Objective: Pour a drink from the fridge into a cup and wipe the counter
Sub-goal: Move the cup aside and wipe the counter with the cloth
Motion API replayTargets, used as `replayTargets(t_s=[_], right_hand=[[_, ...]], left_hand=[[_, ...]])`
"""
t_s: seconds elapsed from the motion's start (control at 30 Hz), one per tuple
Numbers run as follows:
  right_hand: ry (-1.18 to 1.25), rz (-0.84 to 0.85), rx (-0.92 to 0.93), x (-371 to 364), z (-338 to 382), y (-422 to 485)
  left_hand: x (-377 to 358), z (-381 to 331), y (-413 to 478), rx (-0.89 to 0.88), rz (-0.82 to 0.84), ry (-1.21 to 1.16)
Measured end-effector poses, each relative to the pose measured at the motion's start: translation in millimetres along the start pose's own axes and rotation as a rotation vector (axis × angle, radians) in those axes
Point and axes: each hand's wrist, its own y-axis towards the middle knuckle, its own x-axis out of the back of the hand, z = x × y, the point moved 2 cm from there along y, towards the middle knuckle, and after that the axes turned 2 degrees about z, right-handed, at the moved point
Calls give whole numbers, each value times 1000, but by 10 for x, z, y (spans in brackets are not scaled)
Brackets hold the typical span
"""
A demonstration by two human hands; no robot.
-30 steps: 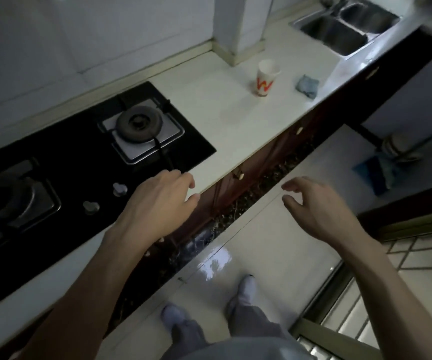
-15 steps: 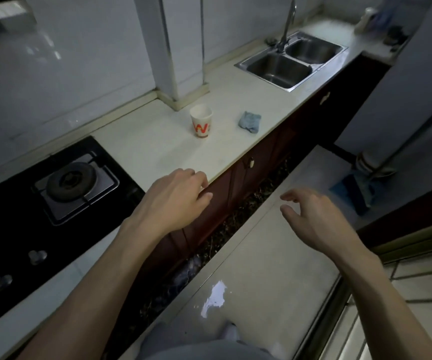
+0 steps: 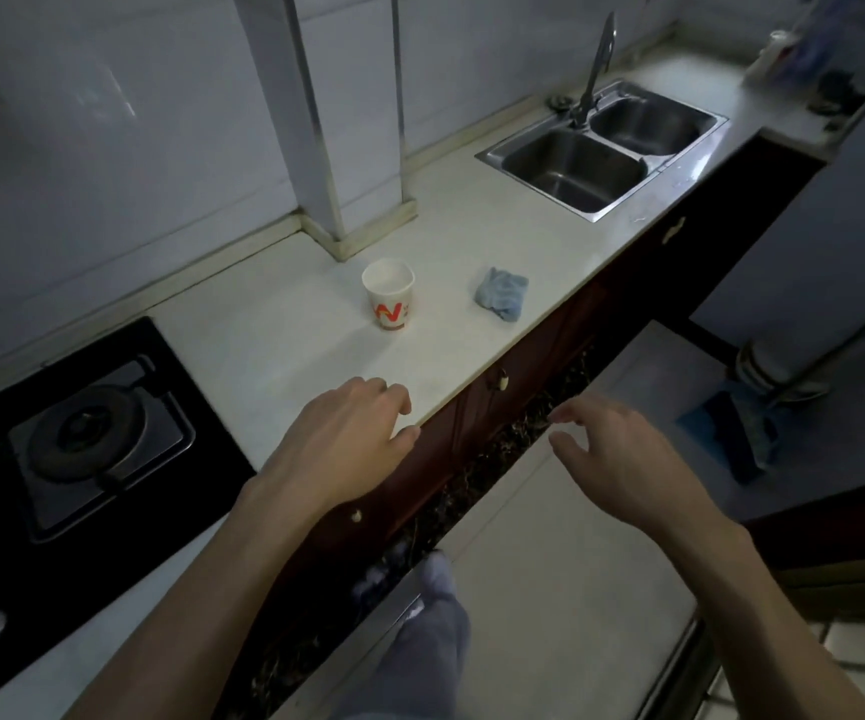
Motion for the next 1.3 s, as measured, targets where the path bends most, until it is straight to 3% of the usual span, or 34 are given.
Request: replayTargets(t_s=[0.3, 0.63, 1.13, 1.3], right_hand=[[-101, 56, -37, 304, -302, 1166], [-98, 121, 65, 427, -269, 2188], [-69, 335, 475, 360, -84, 3762], [-70, 459, 625, 107, 142, 3988]], left_hand=[[100, 128, 1360, 2, 33, -92], [186, 362, 1979, 108, 27, -154], [195, 540, 2542, 556, 111, -250], [111, 588, 2565, 729, 43, -346]])
